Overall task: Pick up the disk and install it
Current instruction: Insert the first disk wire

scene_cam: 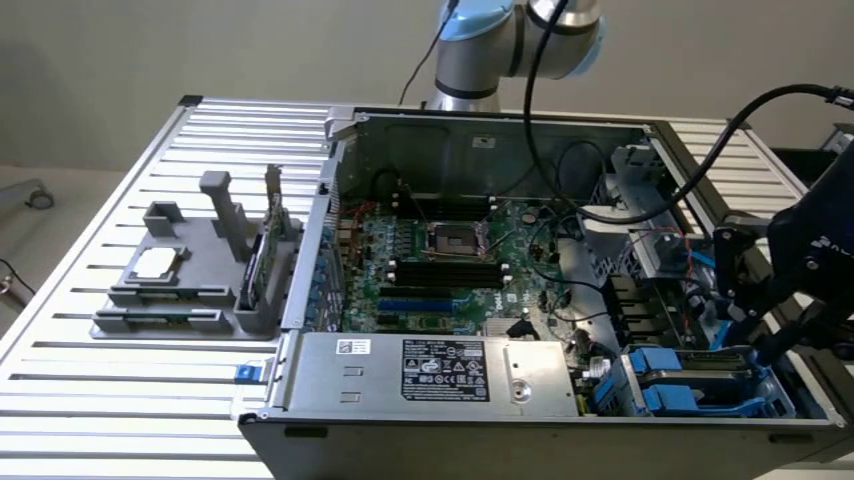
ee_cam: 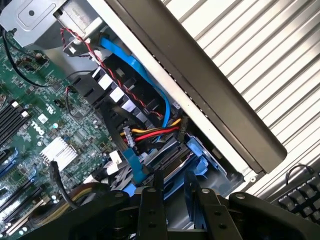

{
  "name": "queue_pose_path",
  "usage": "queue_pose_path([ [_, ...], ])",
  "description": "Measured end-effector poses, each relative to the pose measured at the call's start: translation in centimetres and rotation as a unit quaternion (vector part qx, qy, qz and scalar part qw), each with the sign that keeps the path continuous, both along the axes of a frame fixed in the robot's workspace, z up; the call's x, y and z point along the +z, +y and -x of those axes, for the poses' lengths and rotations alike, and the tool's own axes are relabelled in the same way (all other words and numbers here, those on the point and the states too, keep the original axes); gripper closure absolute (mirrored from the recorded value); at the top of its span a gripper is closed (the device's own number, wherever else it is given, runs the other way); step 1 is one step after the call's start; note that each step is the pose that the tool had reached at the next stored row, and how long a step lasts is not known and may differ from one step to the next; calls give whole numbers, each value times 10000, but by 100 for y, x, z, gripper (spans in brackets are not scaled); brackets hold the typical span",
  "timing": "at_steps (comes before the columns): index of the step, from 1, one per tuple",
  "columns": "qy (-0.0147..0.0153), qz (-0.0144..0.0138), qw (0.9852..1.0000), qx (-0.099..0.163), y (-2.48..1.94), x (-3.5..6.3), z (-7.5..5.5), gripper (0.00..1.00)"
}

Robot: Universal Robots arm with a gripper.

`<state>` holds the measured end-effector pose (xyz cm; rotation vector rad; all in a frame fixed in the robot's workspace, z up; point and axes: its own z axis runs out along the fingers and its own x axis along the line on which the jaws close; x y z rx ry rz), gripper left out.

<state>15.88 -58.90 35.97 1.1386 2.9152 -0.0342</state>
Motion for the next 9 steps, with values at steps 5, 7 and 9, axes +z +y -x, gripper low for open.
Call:
queue_pose_path([
  [5,48,-9,10000,-16,10,-47,-71,69],
  [7,70,-11,10000,-28,18,-64,-88,69],
  [9,91,-13,9999,-41,25,-81,-104,69],
])
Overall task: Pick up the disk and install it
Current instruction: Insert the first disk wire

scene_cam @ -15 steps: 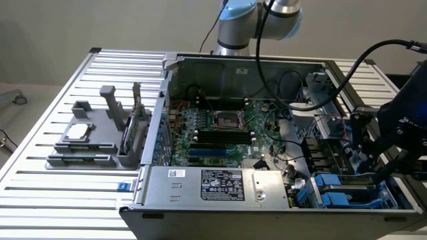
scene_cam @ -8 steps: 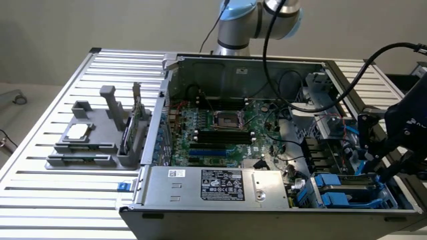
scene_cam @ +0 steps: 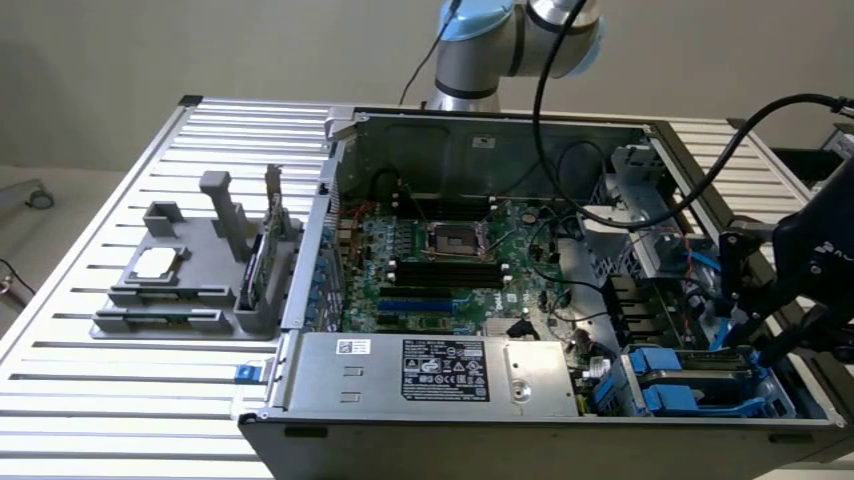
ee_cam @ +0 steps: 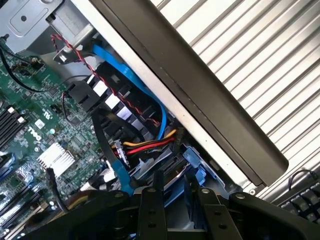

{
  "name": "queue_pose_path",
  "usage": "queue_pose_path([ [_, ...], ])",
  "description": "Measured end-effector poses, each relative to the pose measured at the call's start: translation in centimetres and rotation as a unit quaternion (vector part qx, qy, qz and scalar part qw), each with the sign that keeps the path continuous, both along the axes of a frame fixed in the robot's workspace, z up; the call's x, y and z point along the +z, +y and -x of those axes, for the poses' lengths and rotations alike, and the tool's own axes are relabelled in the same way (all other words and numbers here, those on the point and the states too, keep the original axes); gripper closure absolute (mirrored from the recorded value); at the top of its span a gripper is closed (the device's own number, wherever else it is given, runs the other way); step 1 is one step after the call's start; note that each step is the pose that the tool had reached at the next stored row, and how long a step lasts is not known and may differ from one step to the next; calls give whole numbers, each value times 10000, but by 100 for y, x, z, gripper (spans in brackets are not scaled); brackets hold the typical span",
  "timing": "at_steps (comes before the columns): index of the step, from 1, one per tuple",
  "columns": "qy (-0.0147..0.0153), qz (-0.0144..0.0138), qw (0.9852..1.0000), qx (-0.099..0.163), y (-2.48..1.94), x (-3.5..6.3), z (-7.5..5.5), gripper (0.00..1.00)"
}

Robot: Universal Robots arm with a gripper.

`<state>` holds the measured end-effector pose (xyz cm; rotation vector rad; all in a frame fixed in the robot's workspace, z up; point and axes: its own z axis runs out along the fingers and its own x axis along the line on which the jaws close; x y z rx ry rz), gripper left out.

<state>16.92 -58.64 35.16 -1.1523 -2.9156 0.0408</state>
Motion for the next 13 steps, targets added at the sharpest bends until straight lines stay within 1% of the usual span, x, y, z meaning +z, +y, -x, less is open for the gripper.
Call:
queue_pose_path([
  [7,72,-6,10000,-57,40,-60,-51,69],
  [13,135,-7,9998,-112,88,-92,-85,69],
])
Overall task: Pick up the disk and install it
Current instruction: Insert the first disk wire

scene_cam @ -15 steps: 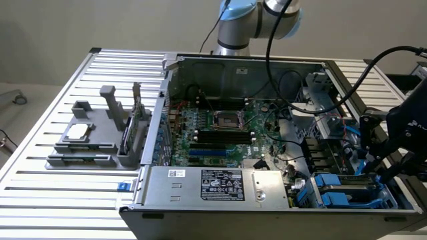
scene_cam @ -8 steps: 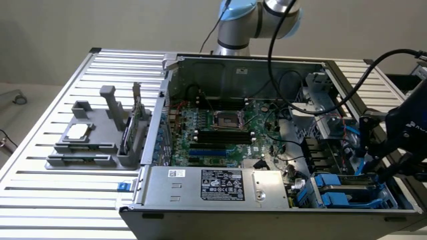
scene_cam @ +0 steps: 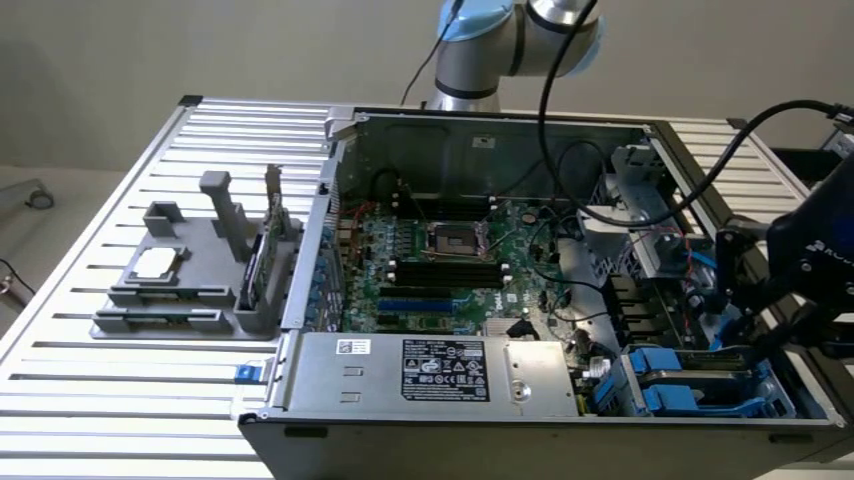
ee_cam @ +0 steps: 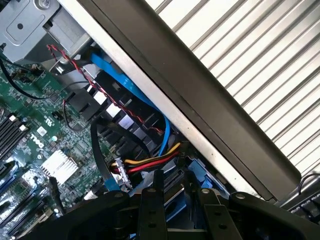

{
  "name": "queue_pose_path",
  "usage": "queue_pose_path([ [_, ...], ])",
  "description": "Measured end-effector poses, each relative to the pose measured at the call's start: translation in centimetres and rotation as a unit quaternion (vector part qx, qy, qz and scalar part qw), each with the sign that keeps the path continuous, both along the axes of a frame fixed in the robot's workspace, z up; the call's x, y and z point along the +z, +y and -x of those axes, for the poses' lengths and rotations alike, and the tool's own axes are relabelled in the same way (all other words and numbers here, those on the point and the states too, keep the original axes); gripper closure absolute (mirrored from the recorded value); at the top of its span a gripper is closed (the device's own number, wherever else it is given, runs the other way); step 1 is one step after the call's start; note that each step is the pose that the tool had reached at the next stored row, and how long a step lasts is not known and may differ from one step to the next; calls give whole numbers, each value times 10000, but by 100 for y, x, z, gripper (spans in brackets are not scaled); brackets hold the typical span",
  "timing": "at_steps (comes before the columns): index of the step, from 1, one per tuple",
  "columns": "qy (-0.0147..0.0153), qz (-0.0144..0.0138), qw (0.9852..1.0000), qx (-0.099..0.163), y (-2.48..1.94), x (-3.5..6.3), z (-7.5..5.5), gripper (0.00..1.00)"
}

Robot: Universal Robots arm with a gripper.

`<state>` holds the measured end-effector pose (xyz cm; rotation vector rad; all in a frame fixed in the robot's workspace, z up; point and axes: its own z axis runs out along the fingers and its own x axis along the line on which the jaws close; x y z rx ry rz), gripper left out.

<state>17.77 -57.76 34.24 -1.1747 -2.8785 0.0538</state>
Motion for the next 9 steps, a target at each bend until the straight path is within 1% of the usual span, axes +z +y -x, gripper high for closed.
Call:
queue_pose_path([
  [5,43,0,10000,-31,35,-6,-48,69],
  [9,68,1,10000,-46,39,-12,-78,69],
])
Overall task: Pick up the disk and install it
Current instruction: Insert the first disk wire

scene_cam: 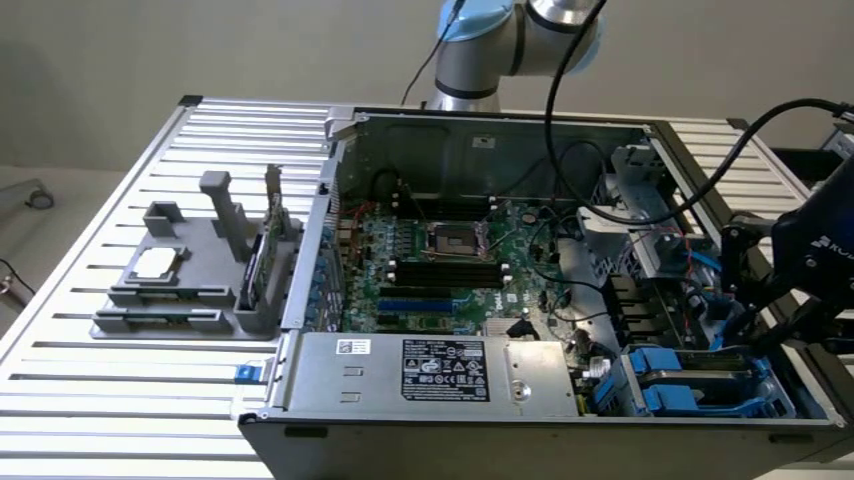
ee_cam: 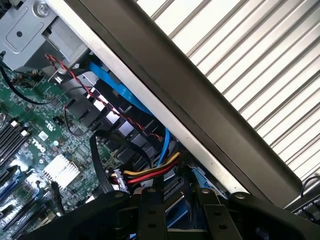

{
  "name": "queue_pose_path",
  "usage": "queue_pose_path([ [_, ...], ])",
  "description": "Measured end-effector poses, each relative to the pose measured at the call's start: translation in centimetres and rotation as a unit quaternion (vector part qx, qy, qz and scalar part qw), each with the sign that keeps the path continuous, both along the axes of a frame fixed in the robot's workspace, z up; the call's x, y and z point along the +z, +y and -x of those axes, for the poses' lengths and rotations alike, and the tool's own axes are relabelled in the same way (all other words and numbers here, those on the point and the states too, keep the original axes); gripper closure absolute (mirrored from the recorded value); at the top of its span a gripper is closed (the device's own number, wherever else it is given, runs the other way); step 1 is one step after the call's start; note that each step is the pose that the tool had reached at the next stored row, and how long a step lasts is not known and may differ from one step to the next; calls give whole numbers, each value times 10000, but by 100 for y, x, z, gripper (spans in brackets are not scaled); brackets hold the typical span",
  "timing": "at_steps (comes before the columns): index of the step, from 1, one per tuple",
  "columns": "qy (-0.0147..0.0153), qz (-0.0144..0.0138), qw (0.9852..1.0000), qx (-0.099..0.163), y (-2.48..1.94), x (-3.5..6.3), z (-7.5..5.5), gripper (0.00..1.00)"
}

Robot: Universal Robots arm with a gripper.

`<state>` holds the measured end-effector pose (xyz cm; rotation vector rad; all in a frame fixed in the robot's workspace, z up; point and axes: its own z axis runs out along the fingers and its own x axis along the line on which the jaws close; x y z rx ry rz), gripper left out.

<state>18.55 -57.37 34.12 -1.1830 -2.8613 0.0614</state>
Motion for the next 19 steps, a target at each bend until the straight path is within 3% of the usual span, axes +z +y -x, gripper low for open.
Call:
queue_pose_path([
  [11,65,4,10000,-53,50,-29,-28,69],
  [13,104,11,9999,-59,53,-28,-38,69],
  [19,270,50,9996,-64,55,-29,-73,69],
])
